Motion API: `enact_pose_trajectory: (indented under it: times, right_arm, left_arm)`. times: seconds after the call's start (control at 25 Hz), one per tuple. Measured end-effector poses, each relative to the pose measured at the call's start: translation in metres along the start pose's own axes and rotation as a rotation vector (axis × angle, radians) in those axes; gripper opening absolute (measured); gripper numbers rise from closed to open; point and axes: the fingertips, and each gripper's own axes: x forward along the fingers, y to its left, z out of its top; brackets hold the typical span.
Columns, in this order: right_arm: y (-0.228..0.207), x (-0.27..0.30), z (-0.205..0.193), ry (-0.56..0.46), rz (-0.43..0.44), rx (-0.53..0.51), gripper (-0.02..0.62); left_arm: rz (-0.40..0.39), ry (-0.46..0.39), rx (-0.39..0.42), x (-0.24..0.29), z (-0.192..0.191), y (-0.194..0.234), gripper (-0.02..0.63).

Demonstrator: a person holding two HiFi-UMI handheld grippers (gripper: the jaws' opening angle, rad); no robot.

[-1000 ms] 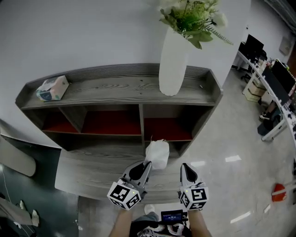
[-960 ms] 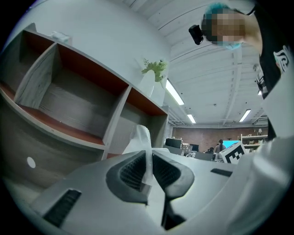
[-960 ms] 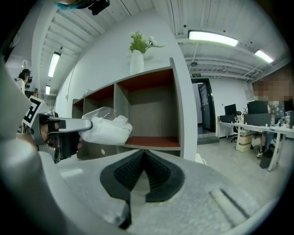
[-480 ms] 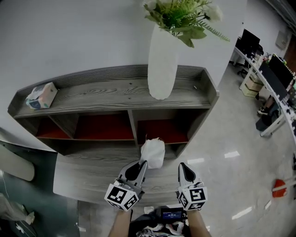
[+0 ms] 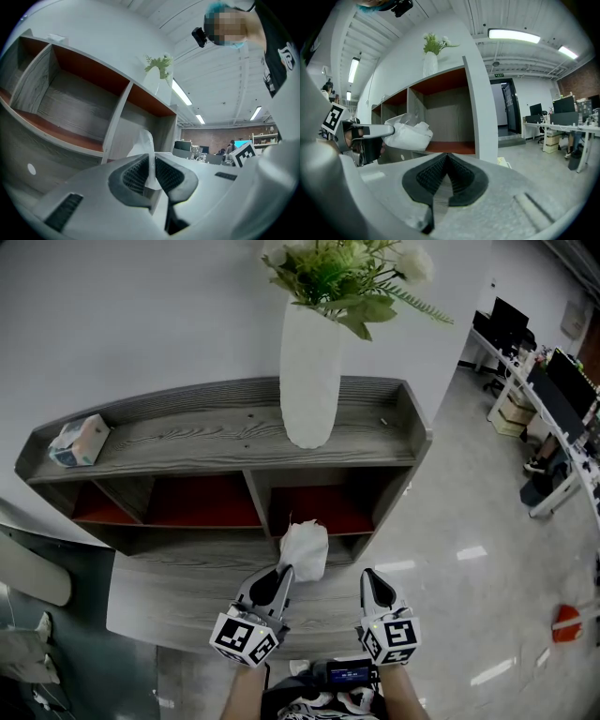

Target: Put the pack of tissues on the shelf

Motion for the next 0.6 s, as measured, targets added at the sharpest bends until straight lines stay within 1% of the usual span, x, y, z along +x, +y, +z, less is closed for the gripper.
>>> enact_pose_trajectory:
  times: [0.08, 0.32, 0.6]
  right_arm:
    - [-0.006, 0.0, 0.0, 0.003, -0.001, 0.002, 0.005]
    - [-0.019, 0.007, -0.002, 0.01, 0.004, 0.017, 0.005]
    - [-0.027, 0.018, -0.002, 0.01, 0.014, 0.031, 0.005]
  left_arm:
    - [0.005, -0.002, 0.002, 0.004, -0.003, 0.001, 0.031]
    - [0.032, 0.03, 0.002, 0.017, -0.011, 0.006, 0.031]
    - [0.04, 0.045, 0.021, 0.031, -0.016, 0.011, 0.031]
